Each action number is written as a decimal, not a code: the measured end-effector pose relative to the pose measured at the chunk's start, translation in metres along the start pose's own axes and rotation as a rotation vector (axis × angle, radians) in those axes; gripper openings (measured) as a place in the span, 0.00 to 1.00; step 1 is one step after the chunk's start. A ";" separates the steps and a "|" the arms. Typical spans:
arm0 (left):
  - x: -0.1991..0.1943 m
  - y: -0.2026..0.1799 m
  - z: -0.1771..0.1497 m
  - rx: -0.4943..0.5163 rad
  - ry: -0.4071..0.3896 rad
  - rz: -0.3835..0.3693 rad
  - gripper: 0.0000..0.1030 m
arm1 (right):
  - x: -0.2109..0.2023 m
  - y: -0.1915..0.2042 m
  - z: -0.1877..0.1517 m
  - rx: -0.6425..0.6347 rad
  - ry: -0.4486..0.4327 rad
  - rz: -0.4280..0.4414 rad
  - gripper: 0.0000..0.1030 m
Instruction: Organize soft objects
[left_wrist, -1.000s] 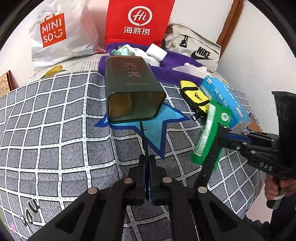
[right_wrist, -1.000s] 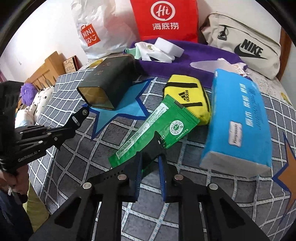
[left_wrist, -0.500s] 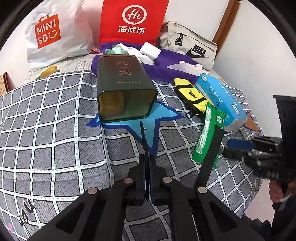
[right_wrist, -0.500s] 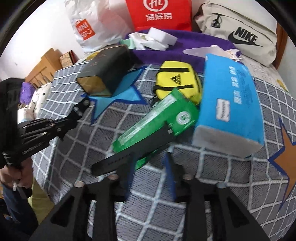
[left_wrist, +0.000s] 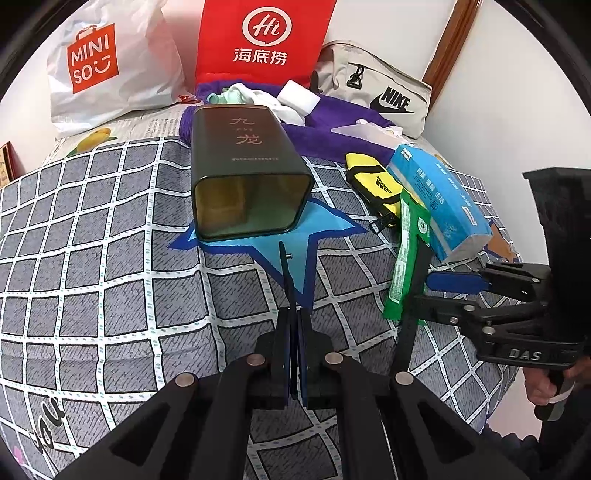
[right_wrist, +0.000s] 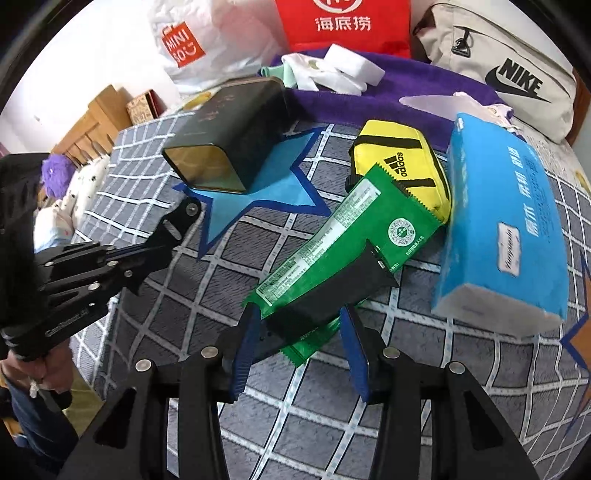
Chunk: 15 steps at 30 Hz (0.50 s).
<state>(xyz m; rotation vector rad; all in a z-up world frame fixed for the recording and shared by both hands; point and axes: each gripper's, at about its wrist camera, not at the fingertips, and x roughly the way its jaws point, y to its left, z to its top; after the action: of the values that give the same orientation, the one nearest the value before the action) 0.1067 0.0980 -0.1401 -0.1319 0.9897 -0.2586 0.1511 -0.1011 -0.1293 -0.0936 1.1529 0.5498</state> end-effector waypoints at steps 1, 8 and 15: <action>0.000 0.000 0.000 0.000 0.002 0.000 0.04 | 0.002 0.001 0.002 -0.003 -0.001 -0.008 0.43; 0.000 0.001 0.001 0.004 0.005 0.002 0.04 | 0.012 0.012 0.013 -0.027 0.007 -0.079 0.54; 0.000 0.005 -0.001 -0.010 0.004 0.005 0.04 | 0.019 0.028 0.002 -0.163 -0.028 -0.182 0.50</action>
<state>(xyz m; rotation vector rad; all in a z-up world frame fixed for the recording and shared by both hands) 0.1067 0.1031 -0.1414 -0.1382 0.9957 -0.2496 0.1451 -0.0697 -0.1393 -0.3271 1.0589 0.4809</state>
